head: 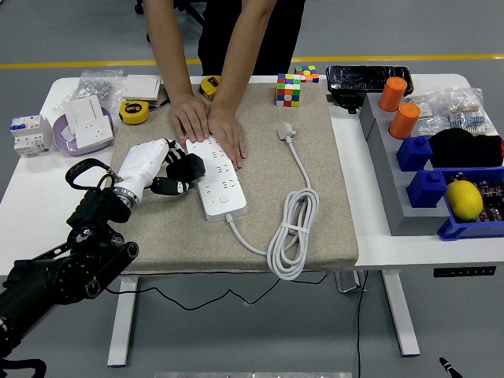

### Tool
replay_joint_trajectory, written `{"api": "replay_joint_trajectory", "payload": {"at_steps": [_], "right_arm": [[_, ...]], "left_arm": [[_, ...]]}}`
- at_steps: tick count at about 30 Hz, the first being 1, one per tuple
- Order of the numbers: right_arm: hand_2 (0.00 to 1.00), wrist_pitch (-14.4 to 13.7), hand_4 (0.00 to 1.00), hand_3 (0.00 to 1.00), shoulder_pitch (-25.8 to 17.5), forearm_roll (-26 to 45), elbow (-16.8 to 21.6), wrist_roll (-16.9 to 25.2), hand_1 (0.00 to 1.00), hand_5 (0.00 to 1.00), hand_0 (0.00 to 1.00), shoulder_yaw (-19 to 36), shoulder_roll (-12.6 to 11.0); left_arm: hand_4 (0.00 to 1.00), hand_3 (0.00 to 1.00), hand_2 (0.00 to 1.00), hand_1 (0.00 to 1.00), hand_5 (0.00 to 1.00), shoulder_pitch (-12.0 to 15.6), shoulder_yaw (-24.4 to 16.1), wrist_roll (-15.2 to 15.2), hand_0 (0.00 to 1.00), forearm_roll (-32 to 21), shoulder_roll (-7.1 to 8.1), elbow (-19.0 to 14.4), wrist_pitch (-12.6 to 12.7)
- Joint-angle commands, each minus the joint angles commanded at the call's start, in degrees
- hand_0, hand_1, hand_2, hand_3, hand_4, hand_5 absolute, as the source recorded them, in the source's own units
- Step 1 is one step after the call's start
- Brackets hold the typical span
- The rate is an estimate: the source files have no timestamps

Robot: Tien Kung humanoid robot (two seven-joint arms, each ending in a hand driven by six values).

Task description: Pick up the plug,place it near the board,insert it into the board,press the button

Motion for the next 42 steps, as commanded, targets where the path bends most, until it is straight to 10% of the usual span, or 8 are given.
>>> {"api": "replay_joint_trajectory", "payload": {"at_steps": [42], "right_arm": [[0.733, -0.3, 0.998, 0.758, 0.1, 0.2, 0.0, 0.4, 0.744, 0.998, 0.805, -0.1, -0.2]], "left_arm": [[0.558, 0.418, 0.546, 0.719, 0.089, -0.6, 0.6, 0.8, 0.692, 0.7, 0.50, 0.1, -1.9]]}}
